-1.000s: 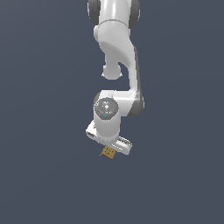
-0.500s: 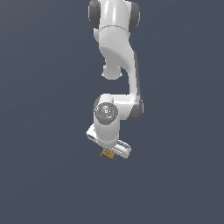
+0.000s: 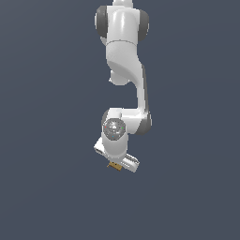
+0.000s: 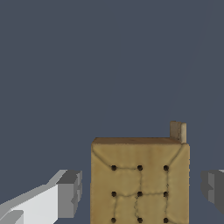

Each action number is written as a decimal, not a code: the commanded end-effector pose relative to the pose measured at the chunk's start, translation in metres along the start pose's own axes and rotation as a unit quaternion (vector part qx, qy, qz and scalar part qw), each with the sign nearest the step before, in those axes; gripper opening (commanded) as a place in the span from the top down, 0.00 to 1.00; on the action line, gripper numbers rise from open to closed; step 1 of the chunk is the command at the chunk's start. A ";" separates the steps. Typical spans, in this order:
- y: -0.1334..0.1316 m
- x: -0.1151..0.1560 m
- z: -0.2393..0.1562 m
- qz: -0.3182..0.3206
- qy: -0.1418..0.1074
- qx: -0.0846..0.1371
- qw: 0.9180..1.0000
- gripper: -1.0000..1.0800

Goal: Pick up the object and move it to a goal position.

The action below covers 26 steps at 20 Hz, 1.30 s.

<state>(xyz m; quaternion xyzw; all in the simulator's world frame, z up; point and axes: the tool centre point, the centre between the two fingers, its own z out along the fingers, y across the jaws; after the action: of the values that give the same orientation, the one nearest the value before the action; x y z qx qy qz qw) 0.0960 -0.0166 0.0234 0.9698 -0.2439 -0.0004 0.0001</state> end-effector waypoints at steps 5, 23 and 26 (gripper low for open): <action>-0.001 0.001 0.013 0.001 0.000 0.000 1.000 0.04; 0.006 0.003 0.003 0.000 0.000 0.000 1.000 1.00; 0.015 0.007 -0.010 0.000 0.000 0.000 1.000 1.00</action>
<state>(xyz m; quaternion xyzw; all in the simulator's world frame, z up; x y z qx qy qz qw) 0.0948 -0.0276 0.0256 0.9698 -0.2439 -0.0017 0.0002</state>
